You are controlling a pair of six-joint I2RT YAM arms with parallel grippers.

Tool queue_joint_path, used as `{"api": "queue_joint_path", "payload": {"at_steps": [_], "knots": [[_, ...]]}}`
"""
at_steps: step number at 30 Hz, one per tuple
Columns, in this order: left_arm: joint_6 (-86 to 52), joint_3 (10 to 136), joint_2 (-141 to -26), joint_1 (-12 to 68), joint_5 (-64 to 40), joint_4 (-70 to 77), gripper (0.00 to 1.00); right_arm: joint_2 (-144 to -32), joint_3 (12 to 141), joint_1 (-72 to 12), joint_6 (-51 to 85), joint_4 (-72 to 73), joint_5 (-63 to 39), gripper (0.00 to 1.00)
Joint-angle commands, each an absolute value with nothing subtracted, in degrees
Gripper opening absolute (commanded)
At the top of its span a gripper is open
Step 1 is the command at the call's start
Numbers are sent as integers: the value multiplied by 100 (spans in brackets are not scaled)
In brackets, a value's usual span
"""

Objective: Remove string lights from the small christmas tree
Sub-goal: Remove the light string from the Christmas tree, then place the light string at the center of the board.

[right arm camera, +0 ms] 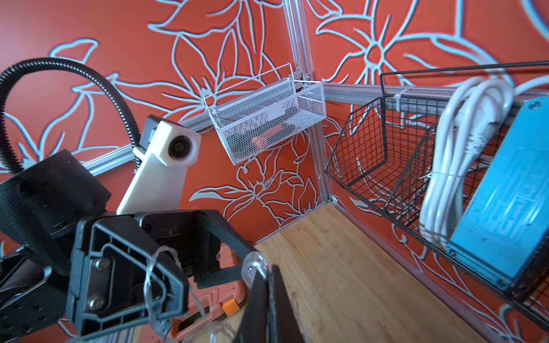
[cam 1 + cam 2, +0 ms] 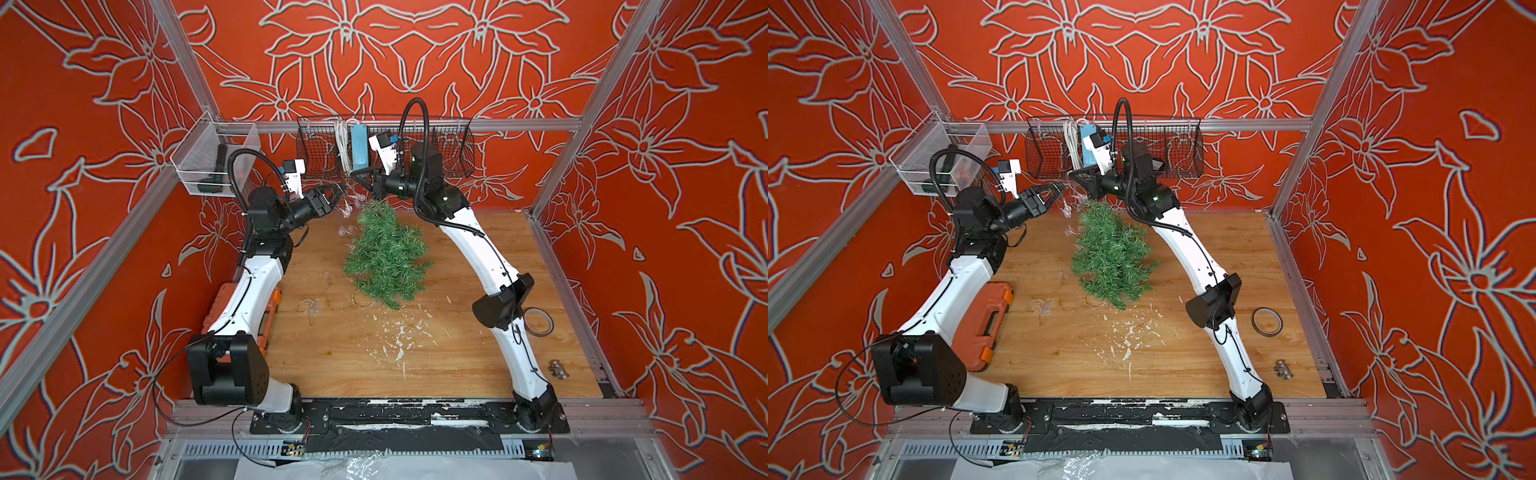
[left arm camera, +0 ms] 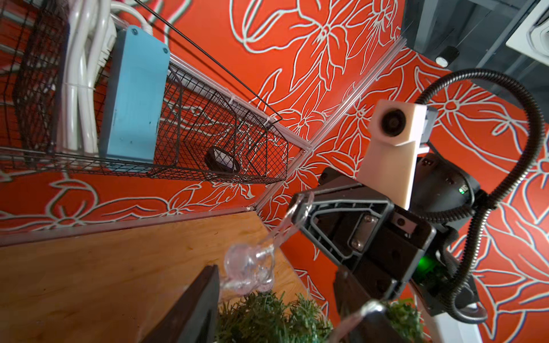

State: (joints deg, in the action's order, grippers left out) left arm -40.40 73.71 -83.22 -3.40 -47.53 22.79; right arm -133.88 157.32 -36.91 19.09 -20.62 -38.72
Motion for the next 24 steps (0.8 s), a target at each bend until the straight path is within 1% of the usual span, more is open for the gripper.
{"api": "queue_joint_path", "payload": {"at_steps": [1,5,8,11,13,19,24], "knots": [[-3560,7461,-8155,-233,-4591,2092,62,-13385,15781,-3735,1957,-1955,-4067,0],[-3355,7375,-8077,-197,-4524,1925,65,-13298,15655,-3770,2108,-1748,-4056,0],[-3240,7278,-8010,-97,-4463,1897,66,-13323,15703,-3795,2190,-1701,-4106,0],[-3005,7384,-8070,-8,-4304,1614,64,-13299,15698,-3836,2180,-1766,-4201,0],[-2925,7494,-8137,17,-4245,1457,60,-13257,15645,-3873,2172,-1771,-4250,0],[-2864,7591,-8197,39,-4097,1378,59,-13117,15479,-3980,2258,-1617,-4442,0],[-2770,7657,-8241,48,-3959,1254,55,-13026,15323,-4068,2382,-1455,-4581,0]]}}
